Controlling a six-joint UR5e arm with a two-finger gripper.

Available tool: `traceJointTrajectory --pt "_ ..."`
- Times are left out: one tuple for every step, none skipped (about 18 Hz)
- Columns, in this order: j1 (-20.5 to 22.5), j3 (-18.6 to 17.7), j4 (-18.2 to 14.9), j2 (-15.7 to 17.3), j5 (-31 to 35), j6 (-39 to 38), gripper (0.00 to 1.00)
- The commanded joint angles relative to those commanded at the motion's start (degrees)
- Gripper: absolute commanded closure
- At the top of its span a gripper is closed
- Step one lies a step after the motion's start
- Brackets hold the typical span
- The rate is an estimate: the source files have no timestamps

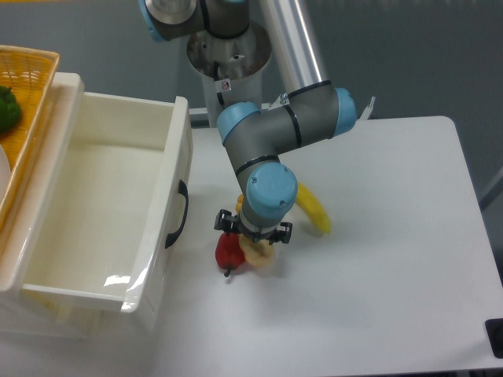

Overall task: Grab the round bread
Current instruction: 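Lower the gripper over the round bread roll, fingers straddling it, then close the gripper fingers on the round bread roll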

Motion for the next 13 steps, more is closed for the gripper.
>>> traceJointTrajectory --pt "0.00 0.00 0.26 0.00 0.00 0.00 0.03" --pt "0.00 0.00 0.35 0.00 0.00 0.00 0.08" --pt "0.00 0.00 0.35 0.00 0.00 0.00 0.15" --pt "0.00 0.00 0.35 0.00 0.00 0.00 0.23" --pt "-0.09 0.00 0.35 0.00 0.09 0.00 0.34" --pt "-0.09 0.00 0.35 0.00 0.09 -0.09 0.40" --pt "-0.09 0.00 0.35 0.00 0.09 -0.35 0.49" --pt "-0.09 0.00 0.44 0.00 0.17 -0.87 0.60" --pt "-0.09 0.09 0.44 0.00 0.09 -1.14 0.67" --pt "-0.09 0.09 0.44 -0.09 0.09 -1.23 0.69" --pt "-0.09 0.35 0.35 -0.17 0.17 -1.23 0.74" --pt "-0.09 0.35 0.35 -0.09 0.18 -1.32 0.81" --pt "-0.09 0.53 0.35 -0.09 0.09 -1.58 0.90"
